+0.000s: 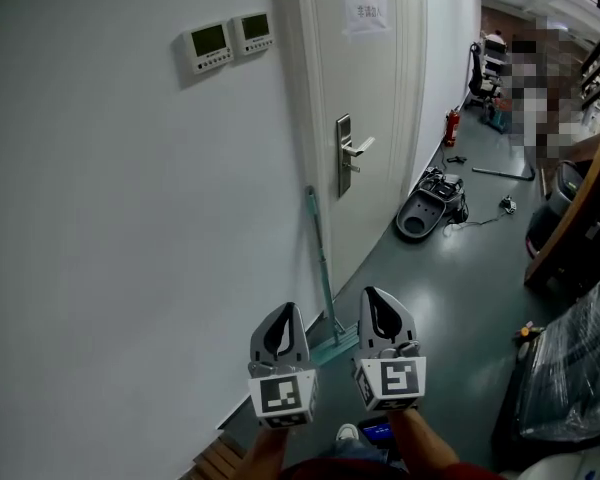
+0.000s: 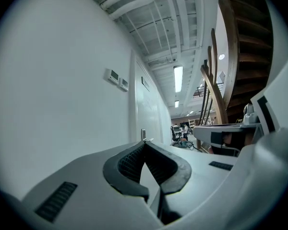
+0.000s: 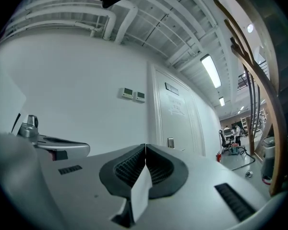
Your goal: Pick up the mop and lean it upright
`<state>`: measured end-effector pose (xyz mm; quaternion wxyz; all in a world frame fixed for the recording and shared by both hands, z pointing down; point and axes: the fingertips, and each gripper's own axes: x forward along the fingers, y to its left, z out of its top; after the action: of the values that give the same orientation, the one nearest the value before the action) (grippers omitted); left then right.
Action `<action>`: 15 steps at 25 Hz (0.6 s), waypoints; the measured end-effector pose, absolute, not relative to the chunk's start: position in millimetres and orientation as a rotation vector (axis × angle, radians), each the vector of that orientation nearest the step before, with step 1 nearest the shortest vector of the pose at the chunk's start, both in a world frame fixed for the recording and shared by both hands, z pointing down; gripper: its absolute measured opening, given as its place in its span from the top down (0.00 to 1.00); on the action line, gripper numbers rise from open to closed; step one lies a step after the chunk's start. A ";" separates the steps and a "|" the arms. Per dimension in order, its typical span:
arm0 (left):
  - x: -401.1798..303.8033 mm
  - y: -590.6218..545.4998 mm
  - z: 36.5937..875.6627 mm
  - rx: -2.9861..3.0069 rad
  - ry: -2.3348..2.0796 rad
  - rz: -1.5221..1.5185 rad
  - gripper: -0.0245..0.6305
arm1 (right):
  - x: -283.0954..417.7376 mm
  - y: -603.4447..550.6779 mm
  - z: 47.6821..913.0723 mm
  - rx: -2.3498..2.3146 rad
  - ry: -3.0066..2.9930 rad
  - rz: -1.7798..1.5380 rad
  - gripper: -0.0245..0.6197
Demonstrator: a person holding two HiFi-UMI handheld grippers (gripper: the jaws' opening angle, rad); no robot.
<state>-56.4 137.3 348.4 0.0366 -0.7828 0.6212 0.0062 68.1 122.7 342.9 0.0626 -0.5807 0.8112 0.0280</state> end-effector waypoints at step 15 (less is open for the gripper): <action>-17.5 66.0 346.4 -2.368 1.945 0.032 0.94 | 104.5 48.1 343.7 -1.712 2.483 0.070 0.93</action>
<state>-17.5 66.0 346.4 0.0384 -0.7722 0.6342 0.0105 104.5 48.1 343.7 0.0625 -0.5664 0.8214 0.0233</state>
